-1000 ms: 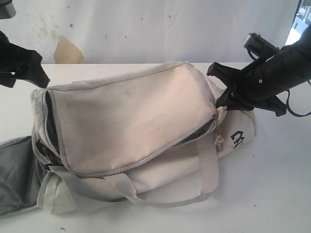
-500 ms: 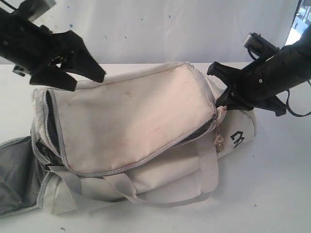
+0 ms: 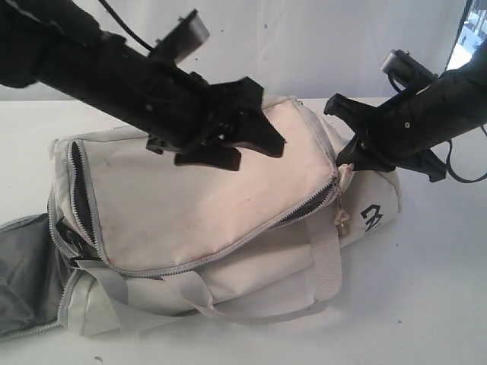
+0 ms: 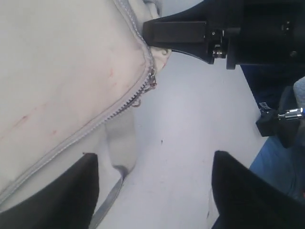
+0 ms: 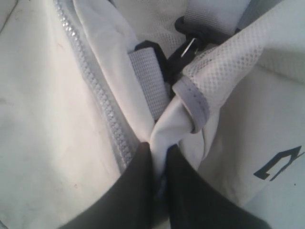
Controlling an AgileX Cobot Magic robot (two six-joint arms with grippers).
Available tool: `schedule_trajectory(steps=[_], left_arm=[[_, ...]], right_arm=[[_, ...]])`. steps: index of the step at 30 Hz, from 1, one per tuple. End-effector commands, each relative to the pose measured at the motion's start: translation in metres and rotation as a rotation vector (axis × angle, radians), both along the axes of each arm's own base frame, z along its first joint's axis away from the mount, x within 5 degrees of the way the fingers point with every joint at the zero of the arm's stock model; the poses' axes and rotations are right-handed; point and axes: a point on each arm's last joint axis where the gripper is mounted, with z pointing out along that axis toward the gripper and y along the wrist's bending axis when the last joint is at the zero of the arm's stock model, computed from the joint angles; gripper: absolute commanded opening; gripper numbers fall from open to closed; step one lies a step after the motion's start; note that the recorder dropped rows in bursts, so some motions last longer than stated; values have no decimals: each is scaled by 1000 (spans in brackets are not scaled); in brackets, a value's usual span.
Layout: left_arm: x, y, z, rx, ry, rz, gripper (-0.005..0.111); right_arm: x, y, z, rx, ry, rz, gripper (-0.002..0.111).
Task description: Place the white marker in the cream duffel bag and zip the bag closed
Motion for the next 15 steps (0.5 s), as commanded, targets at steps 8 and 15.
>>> schedule_trajectory(steps=[8, 15], left_arm=[[-12, -57, -38, -43, 30, 48, 71], [-14, -79, -59, -98, 91, 88, 71]], right_arm=[[-4, 1, 3, 13, 8, 52, 0], [-4, 1, 3, 13, 13, 56, 0]])
